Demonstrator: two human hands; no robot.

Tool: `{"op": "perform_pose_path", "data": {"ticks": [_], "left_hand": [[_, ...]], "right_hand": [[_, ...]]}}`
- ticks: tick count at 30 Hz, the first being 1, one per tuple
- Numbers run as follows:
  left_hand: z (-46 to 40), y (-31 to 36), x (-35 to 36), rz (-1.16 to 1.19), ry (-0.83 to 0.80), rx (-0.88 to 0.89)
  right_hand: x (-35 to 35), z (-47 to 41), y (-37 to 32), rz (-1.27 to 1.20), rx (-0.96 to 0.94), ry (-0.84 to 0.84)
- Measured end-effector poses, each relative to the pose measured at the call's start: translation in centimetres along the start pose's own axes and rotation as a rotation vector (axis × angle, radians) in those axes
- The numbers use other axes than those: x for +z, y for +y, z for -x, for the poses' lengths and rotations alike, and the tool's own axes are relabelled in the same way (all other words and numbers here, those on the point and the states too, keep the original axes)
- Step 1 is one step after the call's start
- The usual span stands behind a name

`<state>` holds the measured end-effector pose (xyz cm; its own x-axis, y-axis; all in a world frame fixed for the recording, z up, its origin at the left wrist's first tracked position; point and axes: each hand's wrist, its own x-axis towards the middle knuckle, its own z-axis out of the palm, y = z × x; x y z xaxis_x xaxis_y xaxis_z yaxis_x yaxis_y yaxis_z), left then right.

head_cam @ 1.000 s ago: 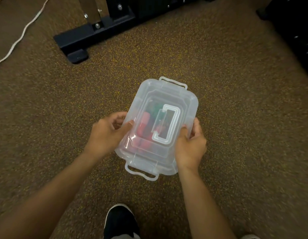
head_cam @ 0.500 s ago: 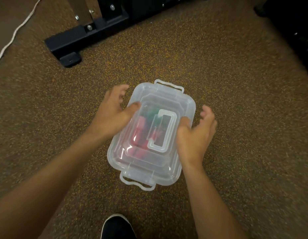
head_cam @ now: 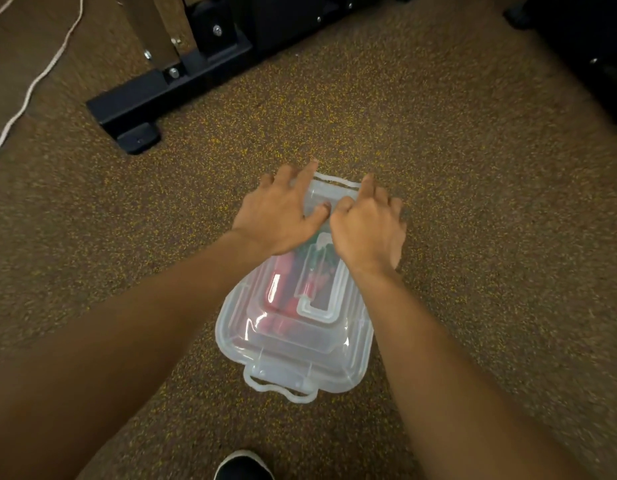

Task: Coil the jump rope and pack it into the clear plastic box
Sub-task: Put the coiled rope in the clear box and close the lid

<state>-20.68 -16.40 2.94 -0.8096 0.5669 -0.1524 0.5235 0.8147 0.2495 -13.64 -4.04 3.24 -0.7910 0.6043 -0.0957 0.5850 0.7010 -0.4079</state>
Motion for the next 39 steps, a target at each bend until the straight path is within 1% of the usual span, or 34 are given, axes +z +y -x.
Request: {"op": "perform_pose_path", "data": {"ticks": [3, 9, 20, 24, 27, 30, 32, 34, 36, 39], "left_hand": [[-0.1, -0.2, -0.1, 0.006, -0.018, -0.018], [-0.3, -0.5, 0.0, 0.040, -0.005, -0.015], [-0.5, -0.3, -0.2, 0.132, 0.028, 0.004], [-0.5, -0.5, 0.0, 0.144, 0.035, 0.008], [-0.1, -0.6, 0.0, 0.115, 0.072, 0.045], [1.3, -0.4, -0.4, 0.018, 0.181, 0.128], [3.4, -0.4, -0.9, 0.045, 0.239, 0.181], [6.7, -0.8, -1.2, 0.088, 0.270, 0.278], [10.7, -2.0, -0.9, 0.102, 0.246, 0.356], [15.7, -3.8, 0.2, 0.138, 0.134, 0.354]], "right_hand": [[0.1, -0.1, -0.3, -0.015, 0.008, -0.024], [0.1, 0.3, -0.4, -0.029, 0.012, 0.018], [-0.3, 0.2, -0.3, -0.154, -0.029, 0.066], [-0.2, 0.4, -0.1, -0.117, -0.058, 0.054], [0.1, 0.7, 0.1, -0.101, -0.071, 0.087], [-0.3, 1.5, 0.0, -0.152, -0.155, 0.203], [-1.1, 2.9, 0.5, -0.200, -0.231, 0.244], [-1.8, 5.9, 1.7, -0.249, -0.325, 0.196], [-1.9, 10.0, 3.4, -0.265, -0.417, 0.107], [-1.3, 15.3, 6.2, -0.212, -0.540, -0.025]]}}
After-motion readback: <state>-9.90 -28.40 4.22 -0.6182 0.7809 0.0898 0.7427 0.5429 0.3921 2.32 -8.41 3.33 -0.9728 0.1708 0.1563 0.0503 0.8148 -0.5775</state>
